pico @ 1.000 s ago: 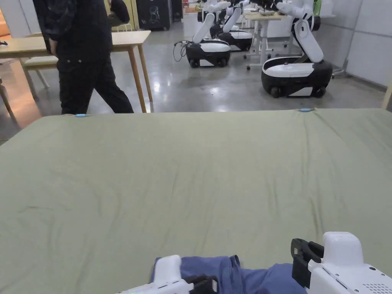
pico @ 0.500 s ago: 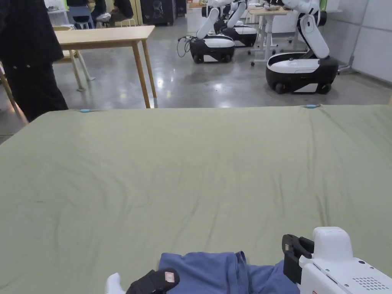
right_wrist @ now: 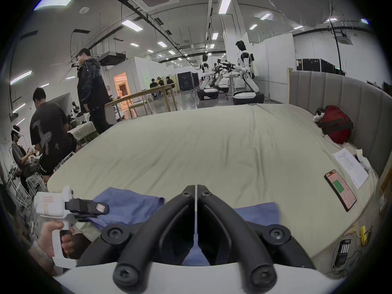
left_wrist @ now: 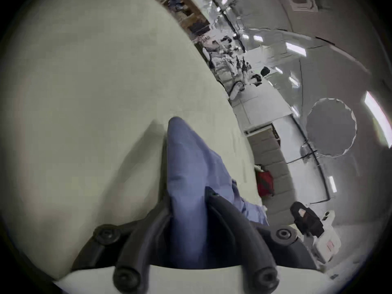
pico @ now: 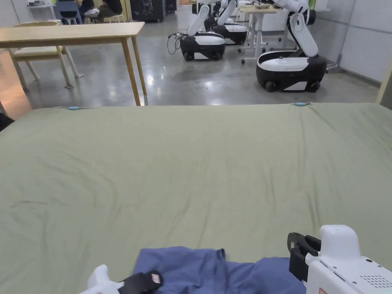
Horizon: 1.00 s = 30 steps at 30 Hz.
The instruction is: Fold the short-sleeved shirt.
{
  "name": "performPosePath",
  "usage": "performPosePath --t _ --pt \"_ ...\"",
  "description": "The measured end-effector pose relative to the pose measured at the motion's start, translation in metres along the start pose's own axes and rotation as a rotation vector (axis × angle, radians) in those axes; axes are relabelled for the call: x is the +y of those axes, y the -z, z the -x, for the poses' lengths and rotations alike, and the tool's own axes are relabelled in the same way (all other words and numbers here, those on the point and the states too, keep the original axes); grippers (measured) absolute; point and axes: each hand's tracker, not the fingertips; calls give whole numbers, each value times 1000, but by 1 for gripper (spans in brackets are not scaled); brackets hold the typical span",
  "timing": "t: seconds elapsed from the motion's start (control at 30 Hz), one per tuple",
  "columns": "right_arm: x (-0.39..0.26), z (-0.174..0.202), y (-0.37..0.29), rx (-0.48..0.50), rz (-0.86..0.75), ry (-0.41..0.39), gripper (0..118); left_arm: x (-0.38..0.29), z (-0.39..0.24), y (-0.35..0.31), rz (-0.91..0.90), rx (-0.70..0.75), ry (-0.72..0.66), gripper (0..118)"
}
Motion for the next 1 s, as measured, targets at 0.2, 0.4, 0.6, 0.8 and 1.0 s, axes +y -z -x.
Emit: performPosePath --t 0.2,0.4,0.6,0.8,1.0 --pt "0 6 3 8 -1 -9 3 63 11 -61 -142 252 302 10" --pt "-4 6 4 8 5 -15 3 17 -93 -60 -178 248 838 10" --pt "-9 -13 -7 -21 5 -4 3 -96 -178 36 64 145 1269 11" --pt "-16 -30 -17 -60 11 -16 3 -155 -165 98 173 314 1403 16" --pt "-15 -30 -13 -25 11 -2 3 -93 -189 37 79 35 1041 116"
